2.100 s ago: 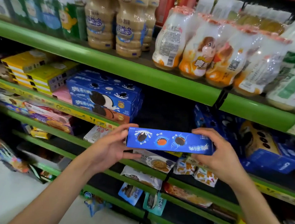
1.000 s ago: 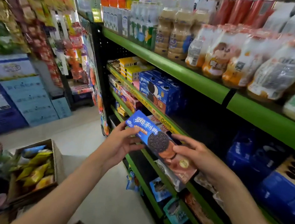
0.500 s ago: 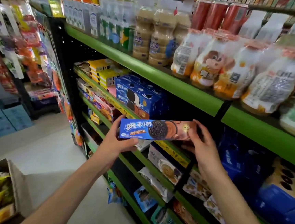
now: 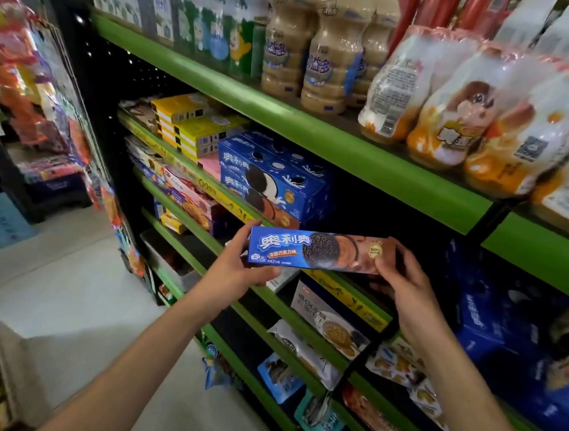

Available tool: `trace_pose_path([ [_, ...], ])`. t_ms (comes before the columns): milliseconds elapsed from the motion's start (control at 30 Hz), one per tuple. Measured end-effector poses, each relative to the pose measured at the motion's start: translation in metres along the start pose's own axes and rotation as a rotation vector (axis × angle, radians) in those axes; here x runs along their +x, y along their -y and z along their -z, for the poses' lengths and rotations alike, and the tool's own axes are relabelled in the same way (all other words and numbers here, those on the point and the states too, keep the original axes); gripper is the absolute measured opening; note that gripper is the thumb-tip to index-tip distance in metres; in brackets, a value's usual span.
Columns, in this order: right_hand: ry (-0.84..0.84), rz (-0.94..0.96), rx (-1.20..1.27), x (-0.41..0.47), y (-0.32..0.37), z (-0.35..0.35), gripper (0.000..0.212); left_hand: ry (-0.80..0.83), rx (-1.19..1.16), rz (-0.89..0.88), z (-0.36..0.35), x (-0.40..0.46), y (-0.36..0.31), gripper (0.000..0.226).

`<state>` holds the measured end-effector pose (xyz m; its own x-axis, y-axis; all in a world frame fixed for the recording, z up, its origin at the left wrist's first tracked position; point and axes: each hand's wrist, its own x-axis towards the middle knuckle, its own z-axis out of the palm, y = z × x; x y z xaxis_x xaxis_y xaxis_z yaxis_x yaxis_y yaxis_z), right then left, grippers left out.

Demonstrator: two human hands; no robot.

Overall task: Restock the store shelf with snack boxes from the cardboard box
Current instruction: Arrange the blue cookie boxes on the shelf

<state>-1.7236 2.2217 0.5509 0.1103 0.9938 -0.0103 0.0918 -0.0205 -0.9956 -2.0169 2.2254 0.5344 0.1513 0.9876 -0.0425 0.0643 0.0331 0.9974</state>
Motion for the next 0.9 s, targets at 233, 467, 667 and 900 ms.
trace_pose_path([
  [233,0.069,-0.038,-0.081,-0.003,0.000,0.000,0.062,0.059,0.004,0.030,0.001,0.007,-0.003,0.109],
  [467,0.073,-0.051,-0.126,0.002,-0.006,0.003,0.067,0.081,0.045,0.008,0.000,0.006,-0.003,0.103],
  [667,0.109,-0.050,-0.139,0.004,-0.007,0.005,0.063,0.098,0.112,0.002,-0.002,0.003,-0.007,0.084],
  [900,0.097,-0.063,-0.125,0.003,-0.007,0.003,0.049,0.132,0.163,0.002,-0.004,-0.002,-0.017,0.054],
])
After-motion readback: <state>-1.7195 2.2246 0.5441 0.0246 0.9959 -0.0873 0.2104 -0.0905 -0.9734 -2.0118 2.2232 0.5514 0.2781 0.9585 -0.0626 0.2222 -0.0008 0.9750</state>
